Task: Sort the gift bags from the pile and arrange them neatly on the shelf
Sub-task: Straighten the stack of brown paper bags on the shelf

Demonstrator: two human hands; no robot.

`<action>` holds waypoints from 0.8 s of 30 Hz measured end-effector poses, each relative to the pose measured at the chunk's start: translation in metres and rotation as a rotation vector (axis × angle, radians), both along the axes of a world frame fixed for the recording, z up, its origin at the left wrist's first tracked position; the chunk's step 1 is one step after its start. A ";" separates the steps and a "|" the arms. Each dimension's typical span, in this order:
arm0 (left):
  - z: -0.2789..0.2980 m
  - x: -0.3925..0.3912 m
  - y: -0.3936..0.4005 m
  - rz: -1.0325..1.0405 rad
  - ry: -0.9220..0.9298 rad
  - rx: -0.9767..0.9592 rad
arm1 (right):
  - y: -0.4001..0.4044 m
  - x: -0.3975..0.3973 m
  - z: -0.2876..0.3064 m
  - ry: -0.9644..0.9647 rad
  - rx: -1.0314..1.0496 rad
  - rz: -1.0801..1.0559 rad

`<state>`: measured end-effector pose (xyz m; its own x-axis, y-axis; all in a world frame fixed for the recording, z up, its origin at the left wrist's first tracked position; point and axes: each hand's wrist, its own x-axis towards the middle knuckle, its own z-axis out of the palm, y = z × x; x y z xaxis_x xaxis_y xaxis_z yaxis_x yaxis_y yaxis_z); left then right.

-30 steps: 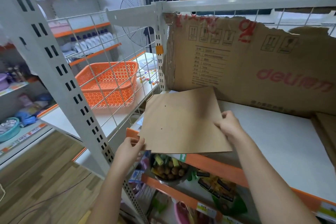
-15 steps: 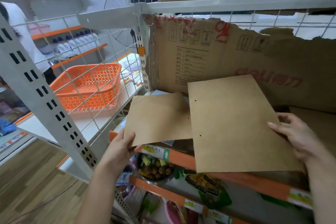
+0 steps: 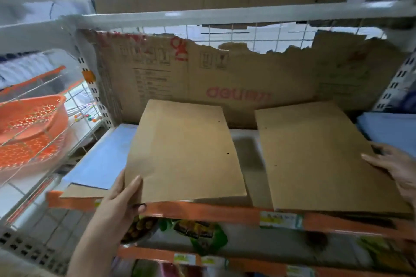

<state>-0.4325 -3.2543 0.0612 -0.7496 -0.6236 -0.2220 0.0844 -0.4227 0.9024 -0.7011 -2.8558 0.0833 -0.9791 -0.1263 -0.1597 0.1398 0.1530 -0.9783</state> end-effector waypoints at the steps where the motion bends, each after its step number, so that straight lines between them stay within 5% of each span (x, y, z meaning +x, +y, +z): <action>1: -0.002 -0.005 0.006 -0.017 0.004 -0.010 | -0.001 0.004 0.006 -0.016 0.005 -0.010; 8: -0.004 -0.034 0.056 -0.100 -0.021 -0.111 | 0.008 -0.017 -0.028 -0.061 0.360 -0.019; 19: -0.008 -0.093 0.139 -0.201 -0.022 -0.100 | 0.022 -0.043 -0.031 0.194 0.880 0.011; 24: -0.013 -0.131 0.194 -0.320 -0.061 -0.214 | 0.046 -0.042 -0.010 0.362 0.916 -0.038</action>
<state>-0.5637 -3.0602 0.0487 -0.9034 -0.3969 -0.1624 -0.0777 -0.2210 0.9722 -0.7429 -2.8096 0.0736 -0.9890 -0.0710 0.1298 -0.1243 0.8746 -0.4686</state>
